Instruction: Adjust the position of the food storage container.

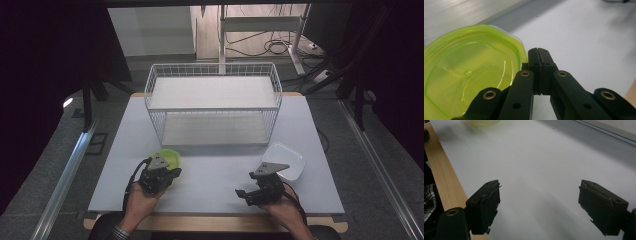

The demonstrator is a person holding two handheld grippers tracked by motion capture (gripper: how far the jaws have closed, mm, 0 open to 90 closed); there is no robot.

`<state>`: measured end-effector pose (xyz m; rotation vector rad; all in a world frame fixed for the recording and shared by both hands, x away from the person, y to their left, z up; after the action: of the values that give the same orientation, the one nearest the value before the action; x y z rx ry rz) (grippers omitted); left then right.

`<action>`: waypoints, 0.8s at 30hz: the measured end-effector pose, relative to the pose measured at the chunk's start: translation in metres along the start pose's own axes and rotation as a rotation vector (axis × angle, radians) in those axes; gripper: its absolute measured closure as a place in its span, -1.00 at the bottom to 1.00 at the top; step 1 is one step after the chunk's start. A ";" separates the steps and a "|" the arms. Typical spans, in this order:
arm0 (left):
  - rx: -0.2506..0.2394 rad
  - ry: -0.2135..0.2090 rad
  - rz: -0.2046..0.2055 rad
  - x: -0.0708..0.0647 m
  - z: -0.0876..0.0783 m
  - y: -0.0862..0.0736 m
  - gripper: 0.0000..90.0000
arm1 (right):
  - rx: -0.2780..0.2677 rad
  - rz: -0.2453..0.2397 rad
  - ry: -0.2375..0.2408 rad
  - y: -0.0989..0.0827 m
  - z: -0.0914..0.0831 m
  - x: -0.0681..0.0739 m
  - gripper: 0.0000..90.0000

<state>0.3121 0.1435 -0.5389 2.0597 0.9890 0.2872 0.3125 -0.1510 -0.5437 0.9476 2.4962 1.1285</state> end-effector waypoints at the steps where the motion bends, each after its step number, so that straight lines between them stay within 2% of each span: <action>1: 0.000 0.008 -0.005 0.003 -0.001 0.000 1.00 | -0.001 0.001 0.001 0.000 0.000 0.000 -0.59; 6: -0.010 0.022 -0.028 0.014 -0.005 -0.002 1.00 | -0.004 0.006 0.002 0.001 -0.001 0.000 -0.57; 9: -0.020 0.014 -0.021 0.011 -0.005 -0.001 1.00 | -0.013 0.023 0.000 0.003 -0.003 0.001 -0.52; 12: -0.039 -0.009 0.002 0.002 -0.004 0.002 0.99 | -0.035 0.040 -0.001 0.007 -0.007 0.000 -0.40; 17: -0.046 -0.040 0.031 -0.009 0.000 0.004 0.97 | -0.069 0.040 -0.032 0.015 -0.021 -0.005 0.04; 20: -0.040 -0.057 0.040 -0.013 0.004 0.004 0.95 | -0.080 0.031 -0.077 0.018 -0.032 -0.012 0.31; 24: -0.032 -0.071 0.057 -0.018 0.009 0.003 0.93 | -0.081 0.053 -0.158 0.018 -0.048 -0.030 0.67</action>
<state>0.3060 0.1239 -0.5395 2.0573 0.8794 0.2561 0.3216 -0.1890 -0.4997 1.0426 2.2957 1.1154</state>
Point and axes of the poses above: each handheld gripper's, and its own axes: z roughly forward along the jaws, y roughly out of its top, x roughly to its left, the point moved 6 cm from there along z, roughly forward along the jaws, and after that the axes turned 5 degrees about -y, right-handed, at the moved point
